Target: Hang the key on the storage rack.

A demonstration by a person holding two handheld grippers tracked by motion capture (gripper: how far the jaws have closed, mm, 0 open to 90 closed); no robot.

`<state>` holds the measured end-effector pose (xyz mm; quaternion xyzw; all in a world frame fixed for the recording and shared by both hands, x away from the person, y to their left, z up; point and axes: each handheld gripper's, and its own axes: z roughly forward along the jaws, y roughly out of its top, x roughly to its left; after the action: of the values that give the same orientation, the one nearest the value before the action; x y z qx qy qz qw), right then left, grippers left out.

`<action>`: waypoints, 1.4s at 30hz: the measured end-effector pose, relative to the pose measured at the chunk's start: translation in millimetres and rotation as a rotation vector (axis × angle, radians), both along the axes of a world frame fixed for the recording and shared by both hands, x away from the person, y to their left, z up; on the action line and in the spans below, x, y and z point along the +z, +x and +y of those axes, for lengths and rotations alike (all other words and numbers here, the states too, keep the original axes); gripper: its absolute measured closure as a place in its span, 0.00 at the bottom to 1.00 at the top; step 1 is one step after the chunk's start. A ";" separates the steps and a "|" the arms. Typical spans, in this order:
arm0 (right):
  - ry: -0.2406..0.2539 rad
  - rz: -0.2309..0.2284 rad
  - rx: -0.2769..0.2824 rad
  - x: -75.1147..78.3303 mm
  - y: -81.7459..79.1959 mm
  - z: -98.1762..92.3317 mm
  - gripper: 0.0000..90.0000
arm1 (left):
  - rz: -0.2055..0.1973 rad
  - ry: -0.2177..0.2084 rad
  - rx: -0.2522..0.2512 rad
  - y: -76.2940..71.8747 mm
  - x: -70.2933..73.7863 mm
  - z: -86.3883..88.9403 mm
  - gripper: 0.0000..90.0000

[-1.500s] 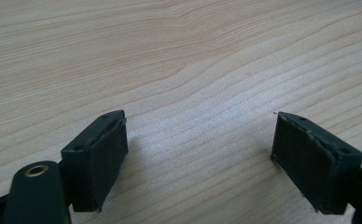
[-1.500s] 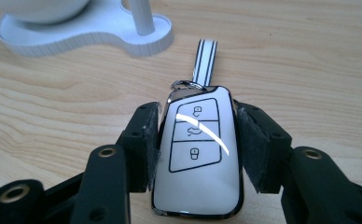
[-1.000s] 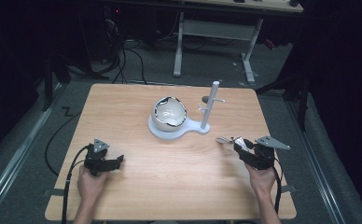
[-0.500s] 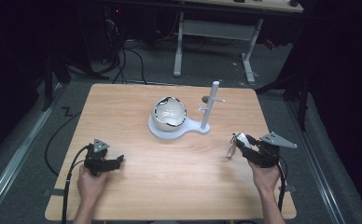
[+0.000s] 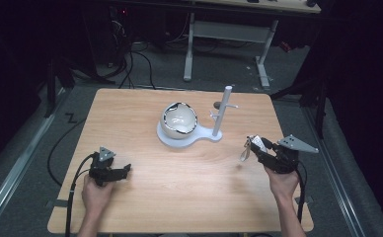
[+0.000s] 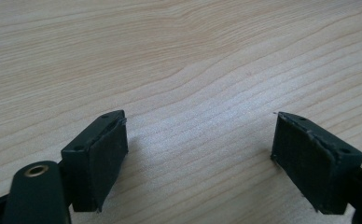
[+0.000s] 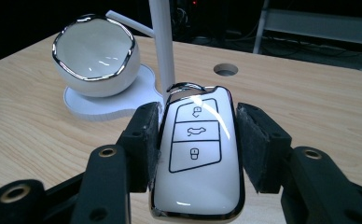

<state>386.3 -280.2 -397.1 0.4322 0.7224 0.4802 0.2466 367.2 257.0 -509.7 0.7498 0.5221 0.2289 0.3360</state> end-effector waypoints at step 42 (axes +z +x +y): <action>0.047 -0.033 0.063 44.0 23.1 9.5 0.57 | 0.000 0.000 0.000 0.0 0.0 0.0 0.21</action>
<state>409.4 -270.6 -353.0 0.4070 0.7200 0.5116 0.2330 367.2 257.0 -509.7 0.7498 0.5221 0.2289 0.3359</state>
